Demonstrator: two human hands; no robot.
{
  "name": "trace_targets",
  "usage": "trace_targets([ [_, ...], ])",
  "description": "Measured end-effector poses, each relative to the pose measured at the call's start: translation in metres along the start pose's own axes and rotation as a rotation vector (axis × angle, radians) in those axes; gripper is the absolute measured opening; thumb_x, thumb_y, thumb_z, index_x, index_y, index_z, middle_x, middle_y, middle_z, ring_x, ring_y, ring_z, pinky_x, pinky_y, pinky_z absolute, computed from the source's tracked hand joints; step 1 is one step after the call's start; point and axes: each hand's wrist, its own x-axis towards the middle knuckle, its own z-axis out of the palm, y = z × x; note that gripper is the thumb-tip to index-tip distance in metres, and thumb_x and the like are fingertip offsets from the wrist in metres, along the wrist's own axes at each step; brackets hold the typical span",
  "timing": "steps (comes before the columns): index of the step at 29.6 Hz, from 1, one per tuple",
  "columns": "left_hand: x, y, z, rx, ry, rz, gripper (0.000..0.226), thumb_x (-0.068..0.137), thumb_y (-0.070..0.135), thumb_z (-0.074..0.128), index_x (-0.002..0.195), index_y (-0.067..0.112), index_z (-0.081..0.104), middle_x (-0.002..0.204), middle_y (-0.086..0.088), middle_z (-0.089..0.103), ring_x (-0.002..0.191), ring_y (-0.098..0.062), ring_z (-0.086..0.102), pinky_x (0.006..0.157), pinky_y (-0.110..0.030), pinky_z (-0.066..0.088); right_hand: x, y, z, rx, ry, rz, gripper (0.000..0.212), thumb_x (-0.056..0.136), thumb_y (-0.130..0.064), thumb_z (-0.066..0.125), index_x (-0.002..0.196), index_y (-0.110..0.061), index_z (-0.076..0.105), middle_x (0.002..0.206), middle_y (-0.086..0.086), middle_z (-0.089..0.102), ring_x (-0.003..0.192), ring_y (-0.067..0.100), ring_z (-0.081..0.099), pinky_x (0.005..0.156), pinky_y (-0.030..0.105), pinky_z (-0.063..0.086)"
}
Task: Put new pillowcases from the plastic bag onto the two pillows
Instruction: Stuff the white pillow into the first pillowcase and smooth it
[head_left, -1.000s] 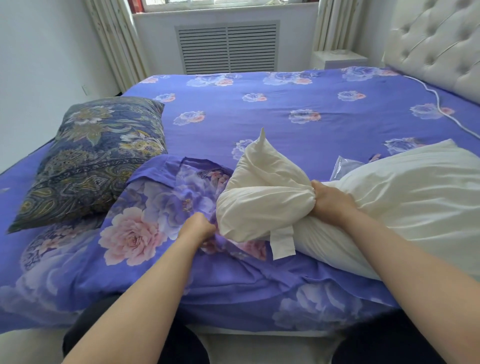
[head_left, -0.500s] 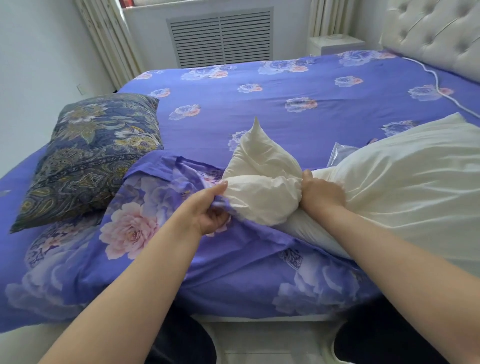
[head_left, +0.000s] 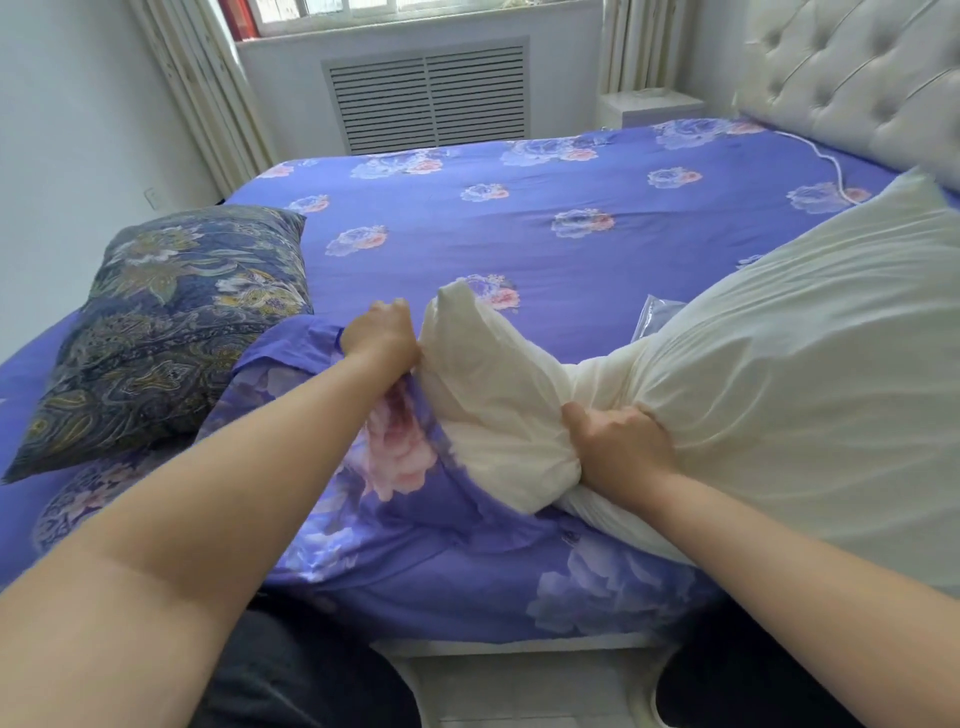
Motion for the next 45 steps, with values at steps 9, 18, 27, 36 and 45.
trace_targets([
  [9,0.026,0.083,-0.071,-0.374,0.065,0.029,0.029,0.09,0.01,0.043,0.11,-0.001,0.061,0.114,-0.022,0.064,0.105,-0.035,0.061,0.084,-0.037,0.049,0.024,-0.016,0.0,-0.127,-0.249,-0.164,0.029,0.076,-0.016,0.061,0.105,-0.016,0.057,0.074,0.003,0.067,0.063,0.025,0.066,0.055,0.027,0.035],
  [18,-0.049,0.165,-0.019,-1.023,-0.511,0.106,0.018,0.095,0.008,0.046,0.112,0.009,0.052,0.096,-0.011,0.068,0.058,-0.015,0.054,0.053,-0.023,0.042,0.059,0.018,0.017,0.039,-0.5,0.136,0.061,0.093,-0.035,0.048,0.145,-0.011,0.029,0.152,0.012,0.028,0.141,0.026,0.023,0.114,0.038,0.016],
  [27,-0.094,0.071,0.042,-0.024,-0.038,0.324,0.075,0.082,0.069,0.046,0.124,0.008,0.04,0.126,-0.013,0.049,0.118,-0.032,0.047,0.093,-0.041,0.039,0.053,0.021,0.051,0.183,-0.518,0.244,0.097,0.083,-0.064,0.043,0.15,-0.018,-0.009,0.158,0.008,-0.011,0.145,0.02,-0.012,0.114,0.047,-0.009],
  [36,-0.146,0.053,0.05,0.134,0.063,0.249,0.04,0.089,0.05,0.054,0.106,0.014,0.054,0.108,-0.004,0.061,0.101,-0.023,0.061,0.065,-0.03,0.034,0.033,0.015,0.042,0.314,-0.275,0.274,0.083,0.077,-0.051,0.061,0.147,-0.027,0.024,0.153,0.0,0.018,0.143,0.027,0.011,0.114,0.049,0.013],
  [45,-0.152,0.029,0.044,-0.139,-0.114,0.153,0.033,0.087,0.048,0.058,0.087,0.015,0.062,0.095,-0.006,0.066,0.094,-0.028,0.058,0.066,-0.034,0.039,-0.008,0.003,0.032,0.337,0.092,0.008,0.059,0.063,-0.039,0.075,0.113,-0.009,0.065,0.117,0.01,0.063,0.104,0.031,0.061,0.097,0.05,0.042],
])
